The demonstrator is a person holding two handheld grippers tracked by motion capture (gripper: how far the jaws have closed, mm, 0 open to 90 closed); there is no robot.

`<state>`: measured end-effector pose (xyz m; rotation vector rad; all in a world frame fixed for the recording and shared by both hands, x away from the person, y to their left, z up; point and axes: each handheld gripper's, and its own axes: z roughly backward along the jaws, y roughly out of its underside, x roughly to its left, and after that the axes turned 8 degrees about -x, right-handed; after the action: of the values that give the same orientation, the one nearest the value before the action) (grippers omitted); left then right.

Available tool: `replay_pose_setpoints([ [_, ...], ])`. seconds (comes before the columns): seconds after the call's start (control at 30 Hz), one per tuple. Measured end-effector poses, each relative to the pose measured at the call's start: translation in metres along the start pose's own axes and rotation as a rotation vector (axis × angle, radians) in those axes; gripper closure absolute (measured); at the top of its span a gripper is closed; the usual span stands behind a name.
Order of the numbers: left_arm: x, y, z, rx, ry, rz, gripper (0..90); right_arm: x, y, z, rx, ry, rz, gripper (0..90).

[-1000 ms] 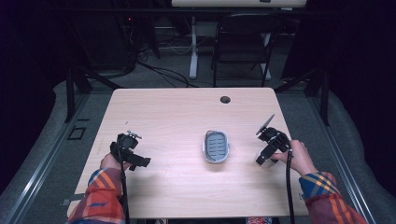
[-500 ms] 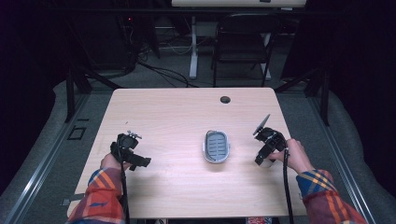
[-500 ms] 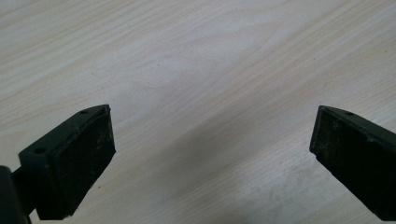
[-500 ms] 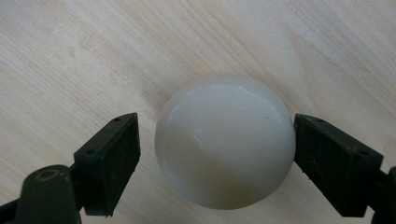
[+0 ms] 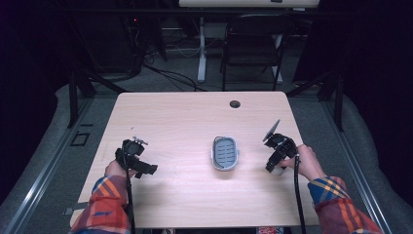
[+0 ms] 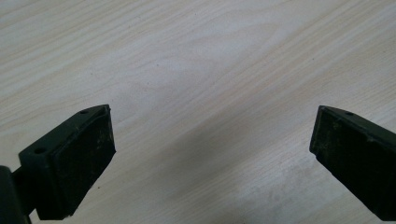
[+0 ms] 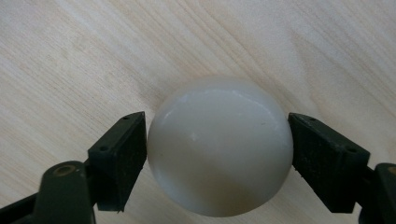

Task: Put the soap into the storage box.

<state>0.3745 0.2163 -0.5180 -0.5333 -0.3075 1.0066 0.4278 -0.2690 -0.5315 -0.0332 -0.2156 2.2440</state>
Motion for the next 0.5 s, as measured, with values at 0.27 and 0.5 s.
replay_pose_setpoints([
  [0.27,0.0,-0.0001,0.0001,-0.001,0.002,-0.001,0.2,0.0019,0.0009,-0.0041,-0.011,0.001,-0.016,22.9],
  [0.5,-0.0001,-0.0001,0.0001,-0.001,0.002,-0.001,0.2,0.0018,0.0006,-0.0079,0.013,0.001,-0.004,21.6],
])
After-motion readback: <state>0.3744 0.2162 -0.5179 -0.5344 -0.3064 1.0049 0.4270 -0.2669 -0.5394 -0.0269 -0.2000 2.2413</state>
